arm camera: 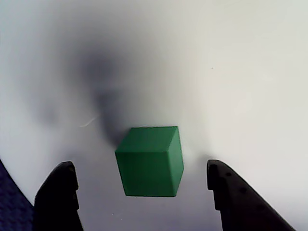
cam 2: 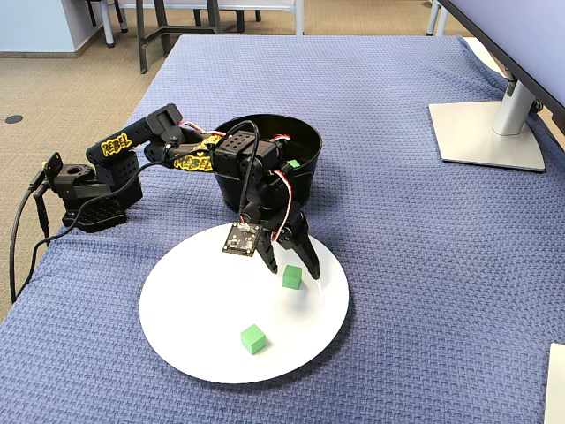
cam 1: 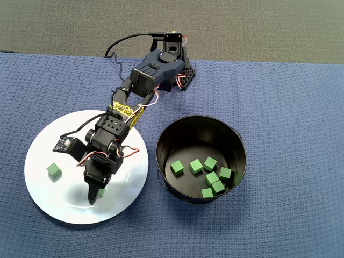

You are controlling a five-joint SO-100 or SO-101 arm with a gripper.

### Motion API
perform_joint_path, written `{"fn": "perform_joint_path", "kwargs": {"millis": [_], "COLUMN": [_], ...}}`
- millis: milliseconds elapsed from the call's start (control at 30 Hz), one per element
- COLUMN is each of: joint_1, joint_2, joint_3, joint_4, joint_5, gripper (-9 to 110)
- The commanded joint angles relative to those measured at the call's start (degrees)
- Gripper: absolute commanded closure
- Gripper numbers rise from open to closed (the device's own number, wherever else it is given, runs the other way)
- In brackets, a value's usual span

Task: Pick up the green cubes from the white plate and place them in the black recipient

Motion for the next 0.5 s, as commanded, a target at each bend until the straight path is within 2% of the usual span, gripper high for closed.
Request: {"fn": "perform_joint_path", "kwargs": {"millis": [0,200,467], "joint_1": [0.4,0.4,0.8], "joint_2": [0.3,-0.2,-1.1], "joint_3": [-5.4,-5.8,-6.9], "joint_4": [0.5,1.1,1.4], "joint_5": [0.8,0.8,0.8], "gripper": [77,86,87]}}
